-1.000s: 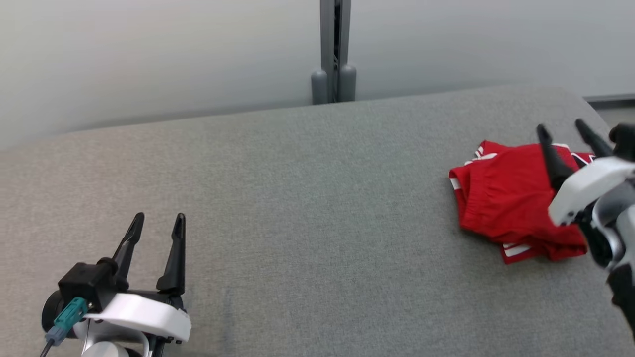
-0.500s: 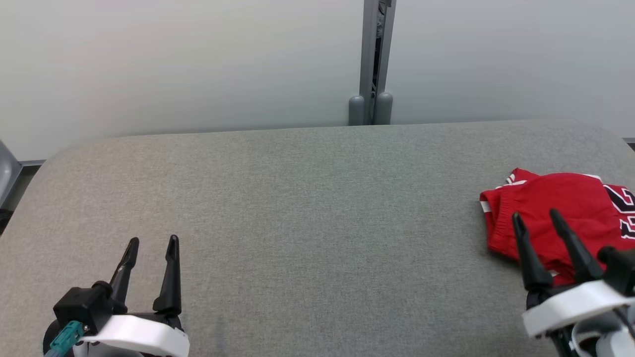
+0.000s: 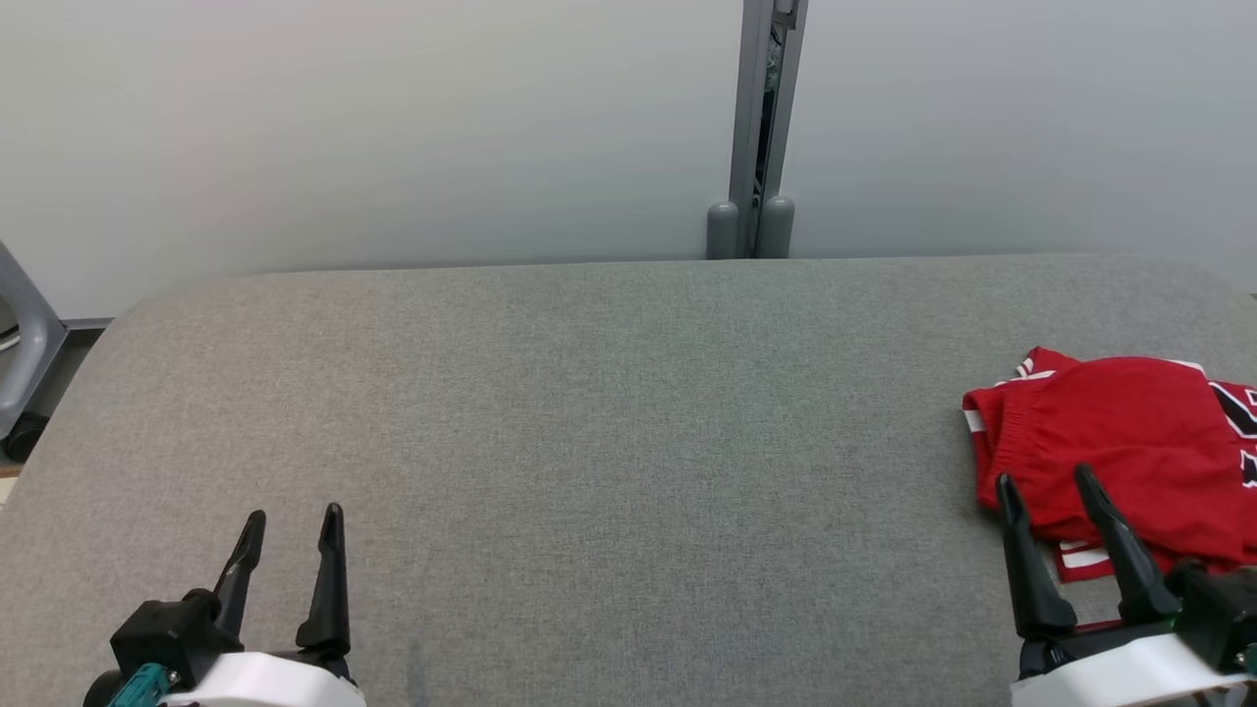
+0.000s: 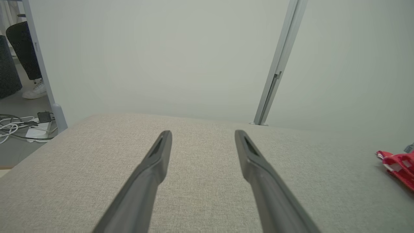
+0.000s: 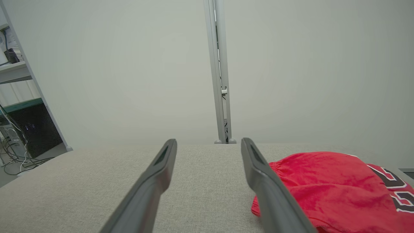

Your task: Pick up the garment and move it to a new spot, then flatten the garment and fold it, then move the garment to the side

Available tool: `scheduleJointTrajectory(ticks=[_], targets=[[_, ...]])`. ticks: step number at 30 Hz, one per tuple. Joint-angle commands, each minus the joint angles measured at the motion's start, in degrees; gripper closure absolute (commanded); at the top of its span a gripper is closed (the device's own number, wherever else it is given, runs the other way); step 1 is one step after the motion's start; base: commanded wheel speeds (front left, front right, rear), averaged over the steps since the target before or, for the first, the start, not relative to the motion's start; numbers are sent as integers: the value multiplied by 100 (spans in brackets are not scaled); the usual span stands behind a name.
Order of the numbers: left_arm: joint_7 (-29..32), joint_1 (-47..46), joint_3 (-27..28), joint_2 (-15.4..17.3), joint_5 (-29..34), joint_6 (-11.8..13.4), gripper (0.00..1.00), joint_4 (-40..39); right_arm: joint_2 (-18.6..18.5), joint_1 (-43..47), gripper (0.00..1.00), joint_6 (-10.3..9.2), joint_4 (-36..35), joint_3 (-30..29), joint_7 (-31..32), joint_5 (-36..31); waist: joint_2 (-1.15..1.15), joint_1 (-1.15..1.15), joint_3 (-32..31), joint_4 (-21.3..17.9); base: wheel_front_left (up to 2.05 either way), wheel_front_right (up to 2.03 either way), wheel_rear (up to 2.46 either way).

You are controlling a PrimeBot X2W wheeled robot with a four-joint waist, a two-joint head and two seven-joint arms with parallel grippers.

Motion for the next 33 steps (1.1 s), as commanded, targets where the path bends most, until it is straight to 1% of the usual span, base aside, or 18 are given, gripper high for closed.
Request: scheduleJointTrajectory(ticks=[1,6,15,16,19,33], targets=[[-28,14,74,-17,63,-18,0,11,17,68,0,0,-48,11,-30,-63,0,0,-7,-26,0,0,0],[-27,46,169,-108,181,-66,0,1,55,88,0,0,-89,51,20,-109,0,0,0,-66,0,0,0],[-28,48,334,-226,332,-233,0,64,75,-47,0,0,-48,50,69,-130,0,0,11,-93,0,0,0],[-6,25,313,-231,302,-227,100,63,85,7,100,0,-44,56,64,-101,0,0,11,-94,0,0,0],[48,92,291,-342,216,-244,100,209,129,102,100,0,105,82,76,-5,0,0,12,-95,0,0,0],[438,-72,657,-543,-951,-511,100,271,99,-118,100,0,357,-22,287,1509,0,0,38,-105,0,0,0]])
